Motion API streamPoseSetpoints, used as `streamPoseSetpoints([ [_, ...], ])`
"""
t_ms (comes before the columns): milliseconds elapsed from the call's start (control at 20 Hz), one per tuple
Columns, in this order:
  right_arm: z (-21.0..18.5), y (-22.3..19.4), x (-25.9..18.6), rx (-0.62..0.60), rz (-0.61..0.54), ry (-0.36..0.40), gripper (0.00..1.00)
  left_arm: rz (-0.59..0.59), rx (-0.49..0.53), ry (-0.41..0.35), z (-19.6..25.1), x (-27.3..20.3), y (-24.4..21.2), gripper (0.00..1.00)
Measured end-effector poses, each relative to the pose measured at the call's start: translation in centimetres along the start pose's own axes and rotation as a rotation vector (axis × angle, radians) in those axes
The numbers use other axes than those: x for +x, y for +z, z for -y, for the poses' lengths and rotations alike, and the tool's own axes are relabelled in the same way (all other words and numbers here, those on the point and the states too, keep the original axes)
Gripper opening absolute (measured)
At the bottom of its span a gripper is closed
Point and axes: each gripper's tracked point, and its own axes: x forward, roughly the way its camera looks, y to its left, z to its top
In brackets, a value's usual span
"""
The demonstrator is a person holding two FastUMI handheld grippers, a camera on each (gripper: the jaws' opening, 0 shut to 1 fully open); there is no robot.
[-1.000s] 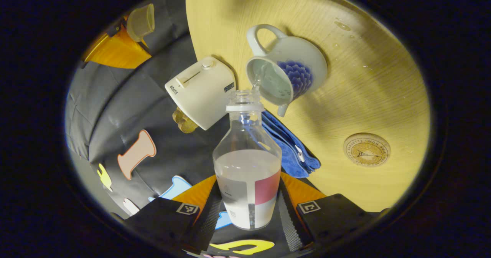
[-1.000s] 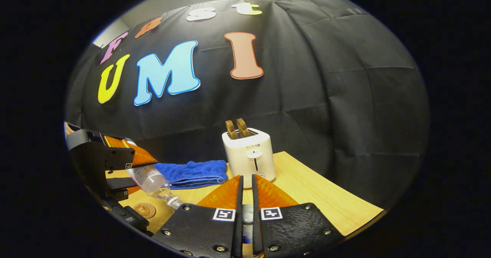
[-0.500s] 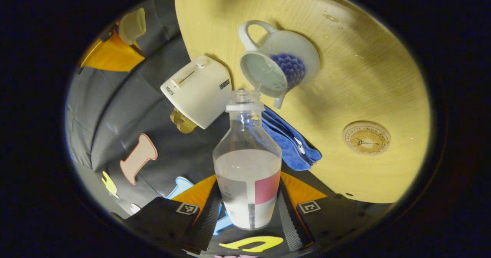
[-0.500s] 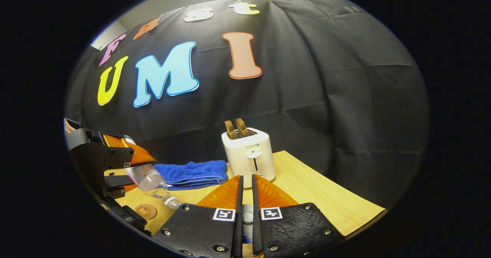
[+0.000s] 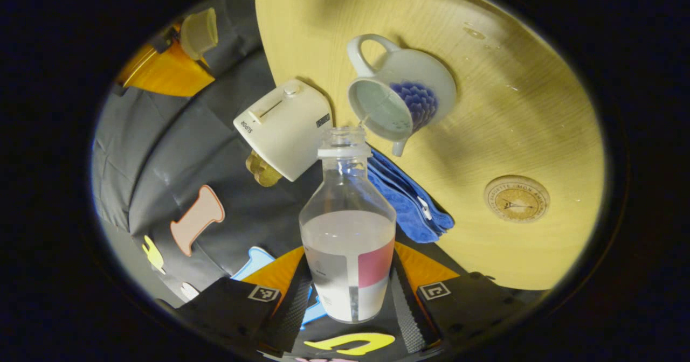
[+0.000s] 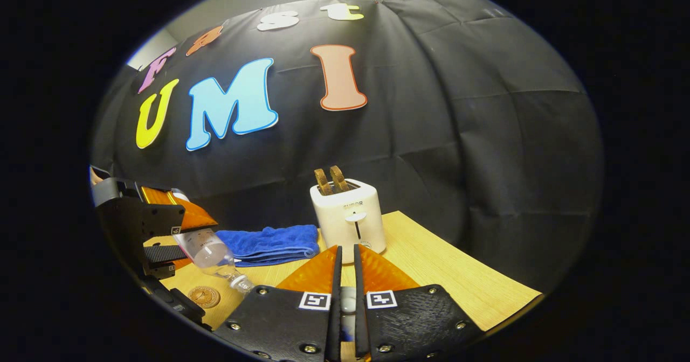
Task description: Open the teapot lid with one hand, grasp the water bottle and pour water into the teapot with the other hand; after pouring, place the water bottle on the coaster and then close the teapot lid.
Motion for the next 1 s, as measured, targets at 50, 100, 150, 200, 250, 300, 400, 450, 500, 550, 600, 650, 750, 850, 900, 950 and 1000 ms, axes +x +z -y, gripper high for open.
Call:
streamPoseSetpoints([
  [50, 0.0, 0.1, 0.0, 0.003, 0.001, 0.000, 0.10, 0.007, -0.037, 0.007, 0.2, 0.0, -0.1, 0.84],
  [100, 0.1, 0.0, 0.0, 0.004, 0.001, -0.003, 0.10, 0.012, -0.073, 0.007, 0.6, -0.1, -0.4, 0.84],
  [150, 0.1, 0.0, 0.0, 0.003, 0.000, -0.005, 0.10, 0.018, -0.109, 0.017, 0.8, 0.1, -0.3, 0.85],
  [200, 0.1, -0.1, 0.0, 0.003, -0.002, -0.007, 0.10, 0.020, -0.149, 0.014, 1.3, 0.3, -0.4, 0.85],
  [250, 0.0, -0.1, 0.0, 0.004, -0.004, -0.007, 0.10, 0.026, -0.198, 0.010, 1.9, 0.4, -0.6, 0.85],
  [300, 0.1, -0.1, 0.1, 0.004, -0.005, -0.007, 0.10, 0.030, -0.258, -0.005, 2.8, 0.2, -1.0, 0.85],
  [400, 0.0, -0.2, 0.1, -0.001, -0.005, -0.007, 0.10, 0.037, -0.391, -0.027, 4.1, -0.2, -1.5, 0.85],
  [450, 0.0, -0.2, 0.1, -0.004, -0.005, -0.007, 0.10, 0.042, -0.441, -0.023, 4.4, -0.3, -1.8, 0.85],
  [500, 0.1, -0.2, 0.1, -0.008, -0.004, -0.007, 0.10, 0.043, -0.492, -0.022, 4.6, -0.2, -2.2, 0.85],
  [550, 0.1, -0.1, 0.1, -0.011, -0.002, -0.008, 0.10, 0.046, -0.548, -0.028, 5.1, -0.2, -2.4, 0.85],
  [600, 0.1, -0.1, 0.1, -0.013, -0.002, -0.007, 0.10, 0.050, -0.601, -0.036, 5.8, -0.3, -2.6, 0.85],
  [650, 0.1, 0.0, 0.0, -0.012, -0.002, -0.007, 0.10, 0.048, -0.652, -0.045, 6.5, -0.5, -2.8, 0.85],
  [750, 0.0, -0.2, 0.1, -0.009, -0.007, -0.004, 0.10, 0.059, -0.765, -0.022, 7.1, -1.1, -3.5, 0.85],
  [850, -0.2, -0.3, 0.1, -0.013, -0.009, 0.002, 0.10, 0.071, -0.898, -0.003, 7.6, -0.9, -3.9, 0.85],
  [900, -0.1, -0.3, 0.2, -0.020, -0.009, 0.005, 0.10, 0.078, -0.960, 0.011, 7.7, -0.9, -4.1, 0.85],
  [950, -0.2, -0.3, 0.2, -0.026, -0.008, 0.008, 0.10, 0.084, -1.029, 0.025, 7.7, -0.9, -4.2, 0.85],
  [1000, -0.1, -0.3, 0.2, -0.031, -0.008, 0.011, 0.10, 0.090, -1.101, 0.024, 7.8, -0.9, -4.2, 0.85],
])
